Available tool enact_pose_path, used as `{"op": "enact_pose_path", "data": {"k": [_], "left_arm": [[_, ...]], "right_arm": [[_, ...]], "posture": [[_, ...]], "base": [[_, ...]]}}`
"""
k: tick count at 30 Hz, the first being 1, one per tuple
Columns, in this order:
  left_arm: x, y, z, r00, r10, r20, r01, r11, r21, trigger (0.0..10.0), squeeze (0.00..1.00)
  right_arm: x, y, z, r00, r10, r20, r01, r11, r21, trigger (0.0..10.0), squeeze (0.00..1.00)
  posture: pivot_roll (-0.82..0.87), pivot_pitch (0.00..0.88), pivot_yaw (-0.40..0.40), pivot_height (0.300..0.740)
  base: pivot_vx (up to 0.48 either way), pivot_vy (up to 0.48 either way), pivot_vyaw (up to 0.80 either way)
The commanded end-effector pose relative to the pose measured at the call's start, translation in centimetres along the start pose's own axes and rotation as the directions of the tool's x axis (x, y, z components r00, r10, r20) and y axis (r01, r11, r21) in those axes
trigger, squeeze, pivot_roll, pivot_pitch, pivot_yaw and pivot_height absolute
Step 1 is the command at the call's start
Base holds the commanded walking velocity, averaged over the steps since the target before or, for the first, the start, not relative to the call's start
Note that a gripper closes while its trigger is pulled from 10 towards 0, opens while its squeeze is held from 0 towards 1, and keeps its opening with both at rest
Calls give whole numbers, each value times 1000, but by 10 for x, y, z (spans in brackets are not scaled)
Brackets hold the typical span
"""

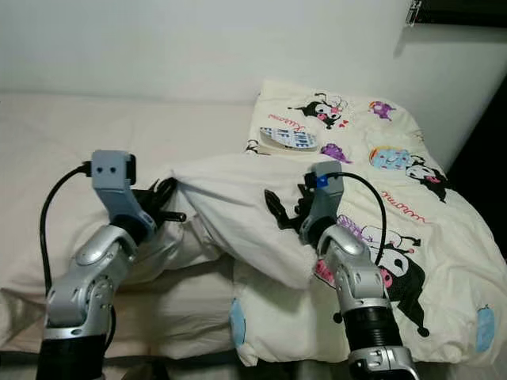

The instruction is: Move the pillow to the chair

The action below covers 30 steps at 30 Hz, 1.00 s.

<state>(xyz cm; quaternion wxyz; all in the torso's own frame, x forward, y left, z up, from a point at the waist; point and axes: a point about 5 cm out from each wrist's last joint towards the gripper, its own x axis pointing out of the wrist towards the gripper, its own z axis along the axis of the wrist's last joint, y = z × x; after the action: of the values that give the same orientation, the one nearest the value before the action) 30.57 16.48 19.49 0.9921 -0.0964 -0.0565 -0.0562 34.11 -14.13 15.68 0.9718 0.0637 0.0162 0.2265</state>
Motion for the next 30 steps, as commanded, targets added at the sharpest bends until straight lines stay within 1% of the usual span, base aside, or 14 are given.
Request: {"op": "enact_pose_path", "data": {"k": [1,5,12,16,20,25,27,30], "left_arm": [[-4,4,24,989,39,141,-37,999,-17,10000,0],[-4,4,28,988,47,151,-40,998,-45,10000,0],[-4,4,33,985,53,163,-45,997,-57,10000,0],[-4,-3,44,976,41,214,-24,996,-81,10000,0],[-2,-6,48,972,40,233,-23,997,-76,10000,0],[-2,-8,49,971,37,236,-20,997,-74,10000,0],[-2,-9,44,979,26,203,-13,997,-70,10000,0],[-2,-9,41,983,24,180,-14,998,-57,10000,0]], "right_arm": [[-4,2,-2,1000,8,13,-8,1000,19,10000,0],[-4,4,2,999,22,30,-23,999,25,10000,0],[-3,5,10,997,36,62,-38,999,24,10000,0],[0,8,22,993,57,106,-60,998,22,10000,0],[1,11,27,990,68,122,-72,997,24,10000,0],[1,12,28,989,74,126,-78,997,24,10000,0],[1,13,28,989,79,127,-83,996,25,10000,0],[1,13,28,989,80,127,-84,996,26,10000,0]], "posture": [[32,0,-50,470],[32,0,-50,485],[31,0,-46,505],[32,0,-48,525],[33,0,-49,540],[34,0,-49,550],[33,0,-49,565],[35,0,-50,580]], "base": [[0,0,0],[0,0,0],[0,0,0],[0,0,0],[0,0,0],[0,0,0],[-386,0,0],[-449,0,0]]}}
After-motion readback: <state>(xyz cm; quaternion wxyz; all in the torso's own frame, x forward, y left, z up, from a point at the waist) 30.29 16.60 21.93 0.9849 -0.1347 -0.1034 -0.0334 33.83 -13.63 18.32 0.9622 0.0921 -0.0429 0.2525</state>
